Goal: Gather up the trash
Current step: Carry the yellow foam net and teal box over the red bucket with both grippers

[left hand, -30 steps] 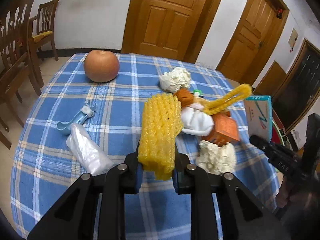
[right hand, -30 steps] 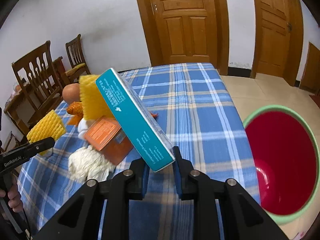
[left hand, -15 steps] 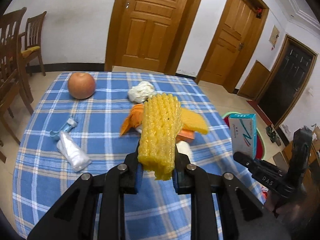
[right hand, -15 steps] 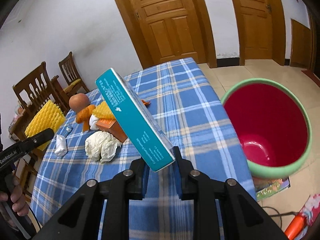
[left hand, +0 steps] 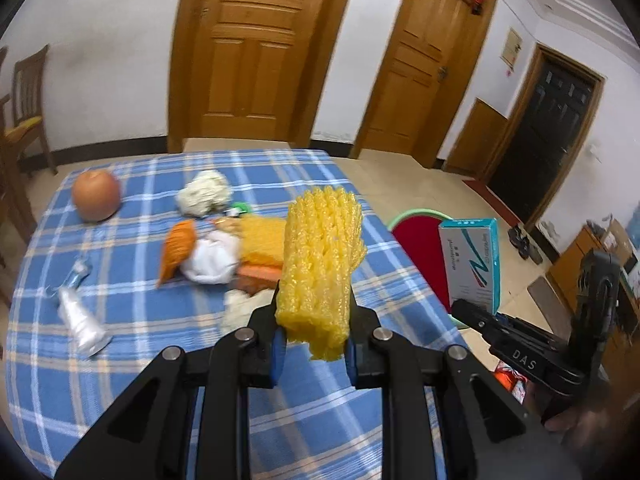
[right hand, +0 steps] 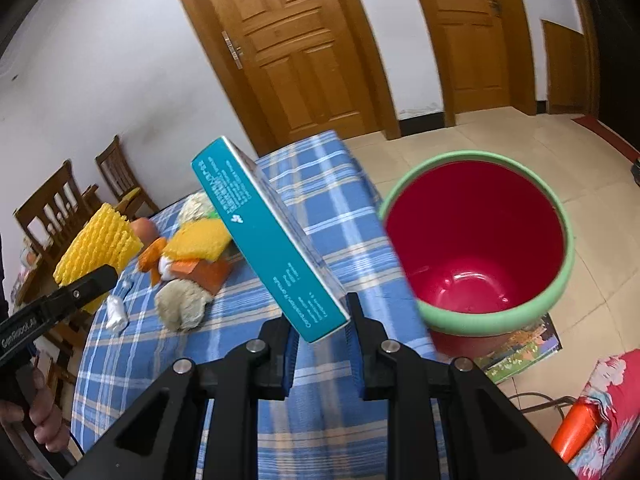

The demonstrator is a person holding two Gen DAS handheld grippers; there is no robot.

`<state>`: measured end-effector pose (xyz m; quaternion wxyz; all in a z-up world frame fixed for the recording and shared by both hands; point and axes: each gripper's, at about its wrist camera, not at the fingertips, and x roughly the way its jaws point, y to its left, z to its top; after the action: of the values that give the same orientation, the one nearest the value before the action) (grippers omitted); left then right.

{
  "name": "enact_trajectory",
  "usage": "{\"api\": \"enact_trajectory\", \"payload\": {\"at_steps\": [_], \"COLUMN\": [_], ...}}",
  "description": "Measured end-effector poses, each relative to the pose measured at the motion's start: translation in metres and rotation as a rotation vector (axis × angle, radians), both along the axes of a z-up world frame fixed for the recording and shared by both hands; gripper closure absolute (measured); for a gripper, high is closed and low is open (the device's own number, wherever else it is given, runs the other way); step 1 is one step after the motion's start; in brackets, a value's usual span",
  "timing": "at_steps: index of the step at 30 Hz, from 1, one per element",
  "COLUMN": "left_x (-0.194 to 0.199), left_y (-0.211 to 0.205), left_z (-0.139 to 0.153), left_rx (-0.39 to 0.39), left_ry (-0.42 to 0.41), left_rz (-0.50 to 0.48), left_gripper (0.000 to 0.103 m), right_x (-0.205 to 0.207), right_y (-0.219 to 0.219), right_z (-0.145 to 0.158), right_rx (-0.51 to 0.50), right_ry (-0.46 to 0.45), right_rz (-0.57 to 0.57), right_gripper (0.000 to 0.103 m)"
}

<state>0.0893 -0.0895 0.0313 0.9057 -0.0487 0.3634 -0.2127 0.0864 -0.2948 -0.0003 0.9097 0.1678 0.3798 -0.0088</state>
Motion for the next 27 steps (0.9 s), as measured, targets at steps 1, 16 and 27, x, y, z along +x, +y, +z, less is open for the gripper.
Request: {"api": "enact_trajectory", "payload": {"at_steps": [1,16,27], "left_x": [0.001,0.041,0.063], "left_y": [-0.007,-0.118,-0.167], "left_z": [0.000,-0.020,-0.036], "left_rx": [0.004,0.052,0.068], "left_ry": [0.000,0.046,0.089], "left_rz": [-0.014,-0.183,-0.251], "left_gripper": [0.080,0.080,0.080], "right_x": [-0.002,-0.001,0.006], "right_y": [-0.004,-0.090,-0.124], "right_z": [-0.001,-0.023,-0.033], "right_rx": [0.001,0.030,0.035], "right_ry": [-0.002,0.028,0.038], "right_rz": [-0.013,-0.230,-0.324], "right_gripper": [0.079,0.078,0.067]}}
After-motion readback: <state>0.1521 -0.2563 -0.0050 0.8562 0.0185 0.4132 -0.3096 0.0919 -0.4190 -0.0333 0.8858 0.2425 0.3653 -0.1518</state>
